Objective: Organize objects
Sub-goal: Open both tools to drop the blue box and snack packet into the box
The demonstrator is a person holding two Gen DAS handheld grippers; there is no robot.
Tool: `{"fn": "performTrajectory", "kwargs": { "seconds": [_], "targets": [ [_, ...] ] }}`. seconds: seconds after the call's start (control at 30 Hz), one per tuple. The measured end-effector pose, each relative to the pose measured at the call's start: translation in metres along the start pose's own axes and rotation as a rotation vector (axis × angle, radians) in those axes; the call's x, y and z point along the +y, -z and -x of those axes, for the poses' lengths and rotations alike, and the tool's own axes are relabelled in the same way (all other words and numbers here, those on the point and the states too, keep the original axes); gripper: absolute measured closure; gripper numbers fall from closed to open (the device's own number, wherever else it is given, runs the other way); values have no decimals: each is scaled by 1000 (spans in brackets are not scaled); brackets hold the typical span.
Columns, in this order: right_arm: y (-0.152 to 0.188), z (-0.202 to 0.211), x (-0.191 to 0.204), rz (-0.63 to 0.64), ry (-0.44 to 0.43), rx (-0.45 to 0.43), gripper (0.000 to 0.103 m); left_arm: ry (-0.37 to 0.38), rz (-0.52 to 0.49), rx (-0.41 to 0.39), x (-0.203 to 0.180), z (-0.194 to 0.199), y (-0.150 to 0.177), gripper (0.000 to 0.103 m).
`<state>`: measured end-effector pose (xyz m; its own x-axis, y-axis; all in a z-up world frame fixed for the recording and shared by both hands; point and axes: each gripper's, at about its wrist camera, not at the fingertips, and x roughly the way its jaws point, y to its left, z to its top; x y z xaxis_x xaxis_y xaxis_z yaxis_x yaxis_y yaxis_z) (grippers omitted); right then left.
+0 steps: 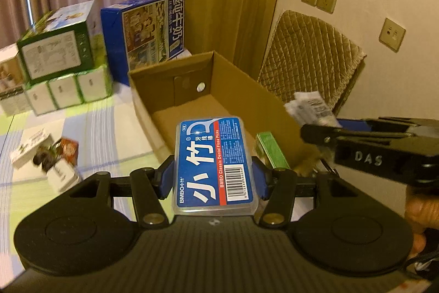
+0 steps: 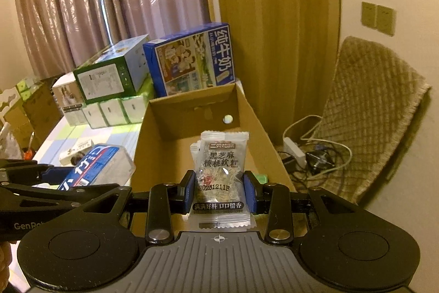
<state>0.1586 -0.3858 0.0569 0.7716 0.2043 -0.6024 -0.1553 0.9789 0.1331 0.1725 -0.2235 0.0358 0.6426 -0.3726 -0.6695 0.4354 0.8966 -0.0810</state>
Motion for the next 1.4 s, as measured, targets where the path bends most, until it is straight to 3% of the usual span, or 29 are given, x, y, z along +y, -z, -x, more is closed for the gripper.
{"fn": "performTrajectory", "kwargs": {
  "seconds": [0.2,0.4,0.5,1.0,1.03,1.07,1.1,1.23,1.4],
  "targets": [
    [-23,-43,-20,-33,-22,29,69,-14,-24,15,5,-43,-32,51],
    [-24,-64,-31,-33,-10,56,69,-13,-63,50,7,-79,-37,51],
    [-23,-71,-33,-42,-8,65,69,-11,-82,61,11,-87,-38,42],
    [-26,-85,-18,-59,-70,47,68,-86,33,-23,61,-30,-26,34],
    [-28,-86,-17,-61,-90,35,55,-87,41,-22,64,-27,-24,34],
    [-30,-86,-17,-70,-107,23,26,-95,48,-19,67,-25,-21,34],
    [-32,-84,-16,-80,-110,6,19,-105,49,-18,70,-22,-18,34],
    [-33,-70,-12,-81,-110,-32,18,-172,33,-37,77,-2,-2,25],
    [-29,-47,-2,-75,-96,-43,16,-186,75,-43,87,25,22,21]
  ]
}}
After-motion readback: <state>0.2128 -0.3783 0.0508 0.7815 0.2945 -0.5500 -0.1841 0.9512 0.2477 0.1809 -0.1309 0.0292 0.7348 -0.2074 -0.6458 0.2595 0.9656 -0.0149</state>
